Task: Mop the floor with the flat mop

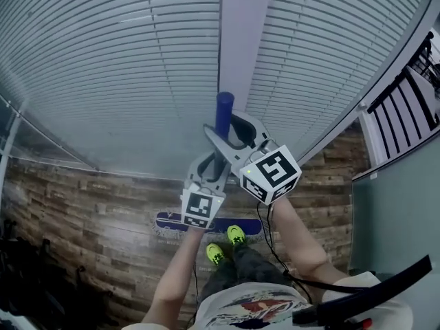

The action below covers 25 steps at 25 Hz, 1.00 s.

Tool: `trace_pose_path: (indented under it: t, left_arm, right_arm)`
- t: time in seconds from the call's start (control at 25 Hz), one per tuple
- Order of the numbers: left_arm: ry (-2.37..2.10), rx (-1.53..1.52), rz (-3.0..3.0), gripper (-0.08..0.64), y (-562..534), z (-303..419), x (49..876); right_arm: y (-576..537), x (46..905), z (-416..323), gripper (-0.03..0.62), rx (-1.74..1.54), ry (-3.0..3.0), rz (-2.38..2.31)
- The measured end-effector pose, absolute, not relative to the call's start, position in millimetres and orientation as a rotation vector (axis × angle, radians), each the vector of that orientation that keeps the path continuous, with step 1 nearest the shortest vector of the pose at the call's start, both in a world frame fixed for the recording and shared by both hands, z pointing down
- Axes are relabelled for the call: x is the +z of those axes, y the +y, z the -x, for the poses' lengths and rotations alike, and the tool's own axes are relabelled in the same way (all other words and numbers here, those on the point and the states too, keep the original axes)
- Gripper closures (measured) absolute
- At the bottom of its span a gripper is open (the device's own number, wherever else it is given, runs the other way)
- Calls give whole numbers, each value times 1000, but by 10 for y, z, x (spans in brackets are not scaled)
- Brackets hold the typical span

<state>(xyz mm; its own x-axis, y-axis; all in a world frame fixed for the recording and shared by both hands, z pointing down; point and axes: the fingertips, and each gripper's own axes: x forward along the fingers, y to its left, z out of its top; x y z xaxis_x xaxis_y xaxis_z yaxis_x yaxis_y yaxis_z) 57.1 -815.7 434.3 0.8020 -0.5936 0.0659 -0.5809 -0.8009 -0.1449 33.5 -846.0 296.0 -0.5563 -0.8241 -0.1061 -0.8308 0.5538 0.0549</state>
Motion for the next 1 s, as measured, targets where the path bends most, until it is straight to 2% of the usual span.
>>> trace_pose_path:
  t: [0.24,0.44,0.6,0.72,0.88,1.0]
  left_arm:
    - [852,-192,2838,434,-7592,-720,4303]
    - [641,-249,2718,416,-6929,-772,4063]
    - [467,-64,2748,397,-6295,-1042,3664]
    - [352,-137,2836,397,-5919,-1246,3801]
    - [428,-64,2916,458,-5495,-1401,3787]
    - [525,-63,2929,465,-5249,-1406,3809]
  right_arm:
    - [-7934,2859,-408,463,86,2717,1303]
    - [-7221,2807,-357,474,74,2781,1080]
    - [-6482,2860,-433,488,83,2840,861]
    - [-6046,2944,-613,492,101,2846,793]
    - [-5575,2932,-760,495,117,2862,742]
    - [-5273,2949,-762,497,202,2899,740]
